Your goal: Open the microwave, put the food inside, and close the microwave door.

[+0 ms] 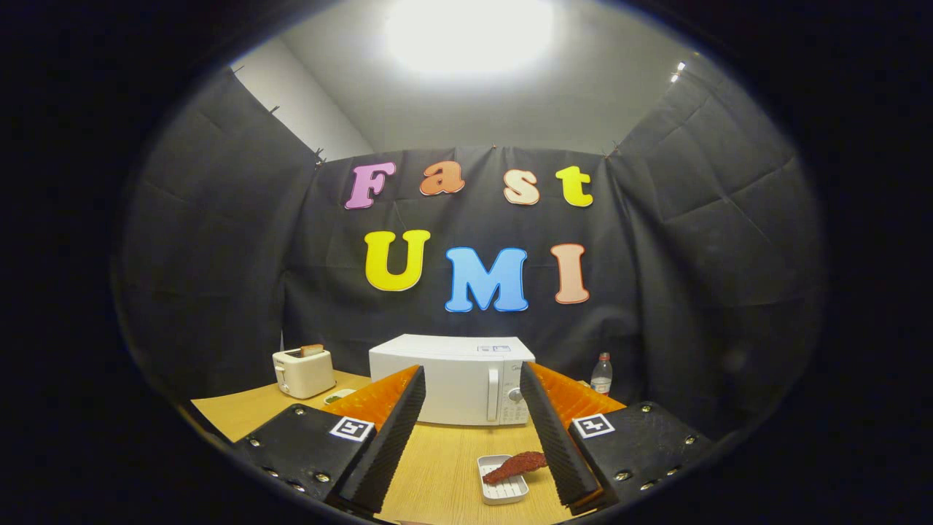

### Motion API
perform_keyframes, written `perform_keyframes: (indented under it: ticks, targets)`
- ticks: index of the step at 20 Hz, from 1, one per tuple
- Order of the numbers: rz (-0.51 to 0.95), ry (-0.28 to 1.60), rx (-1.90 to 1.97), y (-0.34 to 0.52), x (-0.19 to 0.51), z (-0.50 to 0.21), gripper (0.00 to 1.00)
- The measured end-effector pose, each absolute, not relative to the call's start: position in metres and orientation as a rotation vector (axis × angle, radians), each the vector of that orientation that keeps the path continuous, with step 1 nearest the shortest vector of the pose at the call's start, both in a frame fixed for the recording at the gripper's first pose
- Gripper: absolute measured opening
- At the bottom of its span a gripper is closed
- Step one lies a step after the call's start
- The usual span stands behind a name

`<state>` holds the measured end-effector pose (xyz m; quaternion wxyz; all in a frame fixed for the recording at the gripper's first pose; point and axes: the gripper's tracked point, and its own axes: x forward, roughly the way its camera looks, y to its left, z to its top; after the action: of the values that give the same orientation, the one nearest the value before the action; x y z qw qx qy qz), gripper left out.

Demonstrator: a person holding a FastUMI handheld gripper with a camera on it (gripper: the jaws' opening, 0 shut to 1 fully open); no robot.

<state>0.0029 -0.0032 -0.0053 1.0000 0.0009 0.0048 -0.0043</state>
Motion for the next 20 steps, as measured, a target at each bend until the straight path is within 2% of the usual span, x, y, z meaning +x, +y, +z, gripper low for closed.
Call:
perform_keyframes:
  ticks: [20]
  targets:
    - [-0.037, 0.005, -0.019, -0.013, 0.034, -0.015, 0.84]
